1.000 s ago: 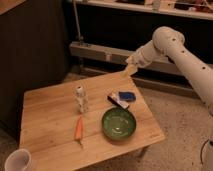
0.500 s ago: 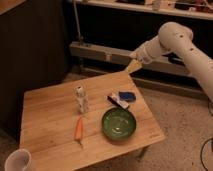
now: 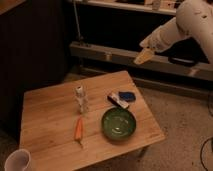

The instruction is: Push the ceramic bowl across the table

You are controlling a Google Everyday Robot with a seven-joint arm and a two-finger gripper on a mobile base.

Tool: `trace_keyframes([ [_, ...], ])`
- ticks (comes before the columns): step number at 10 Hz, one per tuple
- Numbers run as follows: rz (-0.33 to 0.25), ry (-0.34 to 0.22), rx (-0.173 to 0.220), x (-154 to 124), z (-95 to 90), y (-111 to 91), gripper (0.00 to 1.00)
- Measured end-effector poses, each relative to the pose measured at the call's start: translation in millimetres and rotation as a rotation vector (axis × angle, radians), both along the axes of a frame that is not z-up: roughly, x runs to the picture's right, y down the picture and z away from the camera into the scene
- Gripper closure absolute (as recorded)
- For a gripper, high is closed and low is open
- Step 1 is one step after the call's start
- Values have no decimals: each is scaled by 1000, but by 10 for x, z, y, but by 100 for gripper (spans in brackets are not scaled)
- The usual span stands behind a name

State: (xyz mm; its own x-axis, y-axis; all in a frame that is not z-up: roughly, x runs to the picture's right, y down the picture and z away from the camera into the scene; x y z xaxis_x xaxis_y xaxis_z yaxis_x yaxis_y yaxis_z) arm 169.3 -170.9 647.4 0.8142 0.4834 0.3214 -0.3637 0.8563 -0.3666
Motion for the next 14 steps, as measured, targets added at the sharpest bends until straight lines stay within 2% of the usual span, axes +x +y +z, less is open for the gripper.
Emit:
trace_keyframes([
  [2, -7, -1, -6, -21, 16, 2, 35],
  [4, -23, -21, -34, -144, 101, 154, 35],
  [7, -16, -44, -101, -91, 263, 820, 35],
  [8, 7, -46, -135, -24, 341, 1167, 35],
  [9, 23, -56, -158, -20, 404, 1417, 35],
  [12, 58, -68, -204, -44, 566, 2243, 37],
  [14, 88, -54, -238, 102, 690, 2667, 55],
])
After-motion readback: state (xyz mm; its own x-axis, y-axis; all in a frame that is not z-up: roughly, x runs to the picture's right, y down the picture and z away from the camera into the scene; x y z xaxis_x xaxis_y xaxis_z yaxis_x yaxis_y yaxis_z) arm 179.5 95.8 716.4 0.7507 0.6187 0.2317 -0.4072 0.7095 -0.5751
